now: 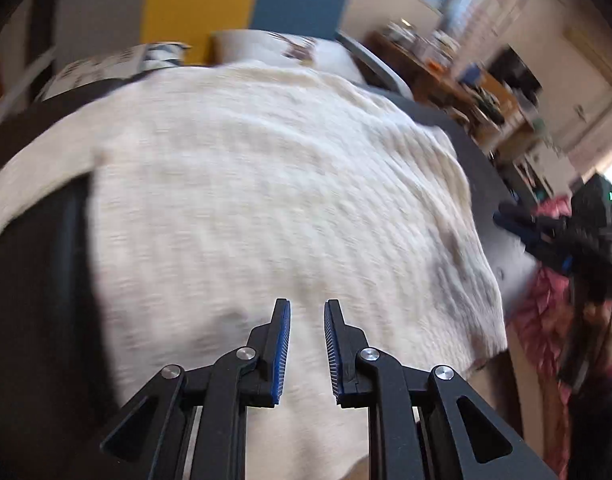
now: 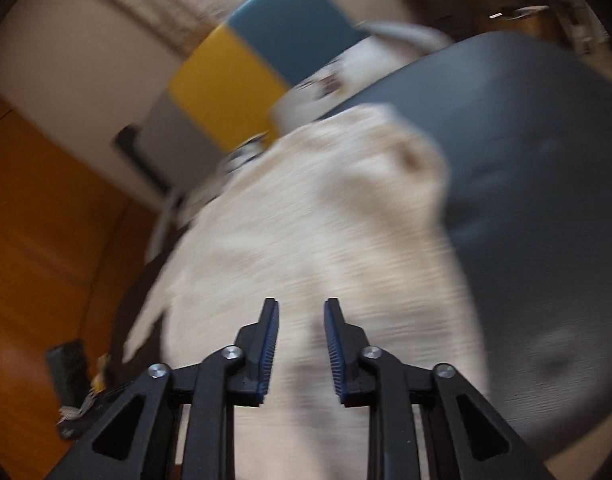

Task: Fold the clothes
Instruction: 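Grasp the sweater edge with the right gripper and fold it over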

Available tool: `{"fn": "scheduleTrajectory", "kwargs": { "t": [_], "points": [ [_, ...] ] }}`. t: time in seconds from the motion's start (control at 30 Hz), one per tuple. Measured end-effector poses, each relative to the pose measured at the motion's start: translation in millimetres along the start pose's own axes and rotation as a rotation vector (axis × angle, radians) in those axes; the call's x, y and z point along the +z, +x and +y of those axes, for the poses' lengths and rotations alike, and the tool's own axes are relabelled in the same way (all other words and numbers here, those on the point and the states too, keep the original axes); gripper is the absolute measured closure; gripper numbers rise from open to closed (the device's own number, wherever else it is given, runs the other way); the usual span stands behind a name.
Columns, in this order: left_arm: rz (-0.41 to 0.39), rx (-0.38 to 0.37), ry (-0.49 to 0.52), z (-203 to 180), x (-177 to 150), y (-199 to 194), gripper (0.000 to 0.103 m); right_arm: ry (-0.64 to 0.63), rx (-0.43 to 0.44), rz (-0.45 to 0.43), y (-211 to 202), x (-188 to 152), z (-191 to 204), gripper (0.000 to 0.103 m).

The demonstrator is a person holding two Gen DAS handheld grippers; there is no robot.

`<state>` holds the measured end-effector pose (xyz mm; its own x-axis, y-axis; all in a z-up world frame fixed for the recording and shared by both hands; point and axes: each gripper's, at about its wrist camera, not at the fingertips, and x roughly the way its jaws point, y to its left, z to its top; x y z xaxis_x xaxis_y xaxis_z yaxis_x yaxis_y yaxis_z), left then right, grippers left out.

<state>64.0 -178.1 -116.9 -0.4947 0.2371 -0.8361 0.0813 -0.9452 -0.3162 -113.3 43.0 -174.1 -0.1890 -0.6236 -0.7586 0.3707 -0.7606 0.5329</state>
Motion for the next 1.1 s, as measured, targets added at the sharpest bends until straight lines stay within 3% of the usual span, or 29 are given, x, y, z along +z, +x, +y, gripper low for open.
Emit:
{"fn": "scheduleTrajectory", "kwargs": {
  "t": [0.1, 0.23, 0.4, 0.47, 0.63, 0.67, 0.77, 0.93, 1.1],
  "points": [
    [-0.002, -0.015, 0.07, -25.5, 4.8, 13.3, 0.085, 0.067, -0.048, -0.078, -23.8, 12.1, -41.2, 0.091],
    [0.011, 0.031, 0.1, -47.5, 17.0, 35.6, 0.085, 0.157, -0.111, -0.182, -55.6, 28.2, -96.2, 0.091],
    [0.048, 0.089, 0.064, -36.7, 26.6, 78.9, 0.085, 0.22, -0.031, -0.14, -25.1, 56.6, -109.2, 0.088],
    [0.048, 0.098, 0.081, -35.5, 25.2, 80.7, 0.085, 0.25, -0.02, -0.137, -18.4, 63.5, -115.0, 0.082],
    [0.037, 0.134, 0.143, -41.3, 23.0, 86.6, 0.085, 0.235, -0.015, -0.118, -0.7, 78.3, -110.2, 0.079],
    [0.036, 0.125, 0.128, -39.6, 22.7, 85.8, 0.085, 0.216, -0.038, -0.112, 2.0, 80.2, -107.3, 0.079],
    [0.032, 0.08, 0.07, -31.0, 22.5, 83.4, 0.085, 0.056, -0.175, -0.105, 9.9, 83.9, -84.5, 0.097],
    [0.021, 0.009, -0.021, -15.8, 21.8, 79.1, 0.085, -0.361, -0.498, -0.113, 5.8, 83.9, -23.5, 0.098],
    [0.004, -0.009, -0.063, -12.2, 19.8, 74.0, 0.085, -0.613, -0.688, -0.145, -15.2, 88.9, 15.6, 0.098]
  ]
}}
